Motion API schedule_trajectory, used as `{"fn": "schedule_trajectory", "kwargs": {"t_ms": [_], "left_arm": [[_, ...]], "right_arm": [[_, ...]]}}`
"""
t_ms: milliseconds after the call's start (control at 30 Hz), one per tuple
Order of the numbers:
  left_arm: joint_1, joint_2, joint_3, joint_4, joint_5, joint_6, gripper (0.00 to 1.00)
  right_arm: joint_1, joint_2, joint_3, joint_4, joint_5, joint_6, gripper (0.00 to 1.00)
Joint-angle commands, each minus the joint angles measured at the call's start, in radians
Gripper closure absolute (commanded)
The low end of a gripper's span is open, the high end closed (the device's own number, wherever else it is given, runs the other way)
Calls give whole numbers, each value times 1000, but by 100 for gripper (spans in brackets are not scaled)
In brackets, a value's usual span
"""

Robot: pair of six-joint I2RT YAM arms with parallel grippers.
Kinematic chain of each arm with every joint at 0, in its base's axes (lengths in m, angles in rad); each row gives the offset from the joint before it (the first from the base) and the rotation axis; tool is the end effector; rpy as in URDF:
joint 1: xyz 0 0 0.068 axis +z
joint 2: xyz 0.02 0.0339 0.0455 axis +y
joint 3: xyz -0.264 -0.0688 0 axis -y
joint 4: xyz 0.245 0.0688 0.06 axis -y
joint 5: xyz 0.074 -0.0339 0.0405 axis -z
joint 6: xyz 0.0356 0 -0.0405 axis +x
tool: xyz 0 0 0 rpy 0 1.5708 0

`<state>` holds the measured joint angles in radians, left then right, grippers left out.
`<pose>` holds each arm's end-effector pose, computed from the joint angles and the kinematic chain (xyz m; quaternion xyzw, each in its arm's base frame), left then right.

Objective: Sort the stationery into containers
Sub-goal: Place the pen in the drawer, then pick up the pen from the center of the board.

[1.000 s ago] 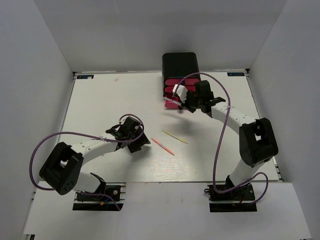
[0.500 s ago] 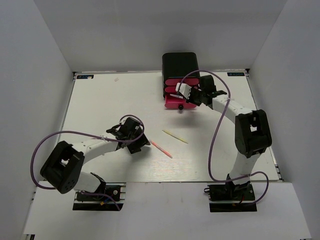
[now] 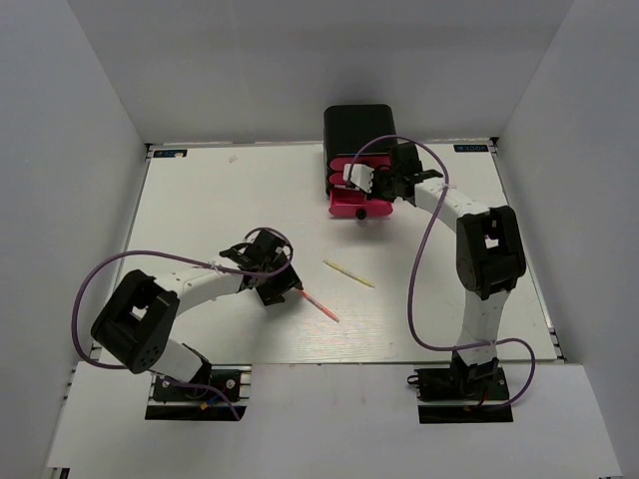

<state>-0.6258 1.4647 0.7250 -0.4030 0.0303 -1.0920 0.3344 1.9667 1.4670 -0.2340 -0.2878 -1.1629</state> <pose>0.2092 -0.1526 0.1555 -0.2226 0.9514 -0.1705 0.1275 0.4179 0.1559 0.2199 -0.6582 0.6228 -0.0420 0.4209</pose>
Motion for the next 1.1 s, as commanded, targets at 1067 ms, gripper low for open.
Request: {"fn": "schedule_trajectory", "kwargs": {"t_ms": [1067], "left_arm": [[-43,333,303,-243,66,-71,42]], "right_arm": [[-6,-495,-418,173,-232,293,65]]}}
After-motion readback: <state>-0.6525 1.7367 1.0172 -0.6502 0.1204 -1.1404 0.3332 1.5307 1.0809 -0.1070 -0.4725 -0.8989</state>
